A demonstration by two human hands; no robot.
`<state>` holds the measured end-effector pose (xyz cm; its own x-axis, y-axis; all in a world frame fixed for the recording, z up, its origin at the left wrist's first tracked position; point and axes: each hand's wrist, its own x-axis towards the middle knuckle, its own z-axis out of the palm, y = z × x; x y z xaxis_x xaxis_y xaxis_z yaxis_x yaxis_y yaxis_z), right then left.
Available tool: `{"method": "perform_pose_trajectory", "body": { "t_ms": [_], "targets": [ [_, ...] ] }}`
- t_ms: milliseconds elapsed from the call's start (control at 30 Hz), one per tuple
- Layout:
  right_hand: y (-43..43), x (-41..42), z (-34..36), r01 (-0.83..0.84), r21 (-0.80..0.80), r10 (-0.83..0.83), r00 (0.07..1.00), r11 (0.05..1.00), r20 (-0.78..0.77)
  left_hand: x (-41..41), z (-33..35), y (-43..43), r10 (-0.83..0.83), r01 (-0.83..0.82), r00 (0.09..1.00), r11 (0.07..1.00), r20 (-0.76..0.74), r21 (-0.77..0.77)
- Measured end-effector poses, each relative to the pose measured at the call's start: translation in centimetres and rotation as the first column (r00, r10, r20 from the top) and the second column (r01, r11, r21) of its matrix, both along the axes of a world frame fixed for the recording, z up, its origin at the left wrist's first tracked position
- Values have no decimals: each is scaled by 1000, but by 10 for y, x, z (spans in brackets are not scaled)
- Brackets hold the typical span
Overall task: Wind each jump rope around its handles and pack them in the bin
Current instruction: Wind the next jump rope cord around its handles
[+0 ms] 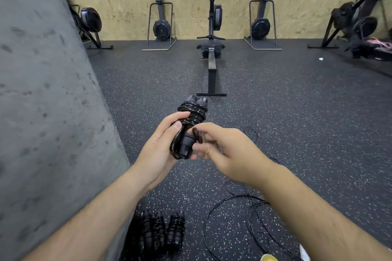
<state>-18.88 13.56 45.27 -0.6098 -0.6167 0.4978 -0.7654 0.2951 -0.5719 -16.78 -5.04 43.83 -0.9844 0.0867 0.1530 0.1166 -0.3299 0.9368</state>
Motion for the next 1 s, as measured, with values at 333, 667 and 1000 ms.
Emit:
{"method": "perform_pose_trajectory", "body": {
  "t_ms": [333,667,1000],
  "targets": [
    [-4,6,6,0,-408,71,985,913,157,2,1,0,-182,181,983,983,29,24],
    [6,2,9,173,7,-160,925,985,-344,-3,1,-7,-258,248,966,948,25,199],
    [0,1,14,327,203,-202,860,923,-469,-3,0,-3,-228,225,974,957,-6,182]
  ]
}}
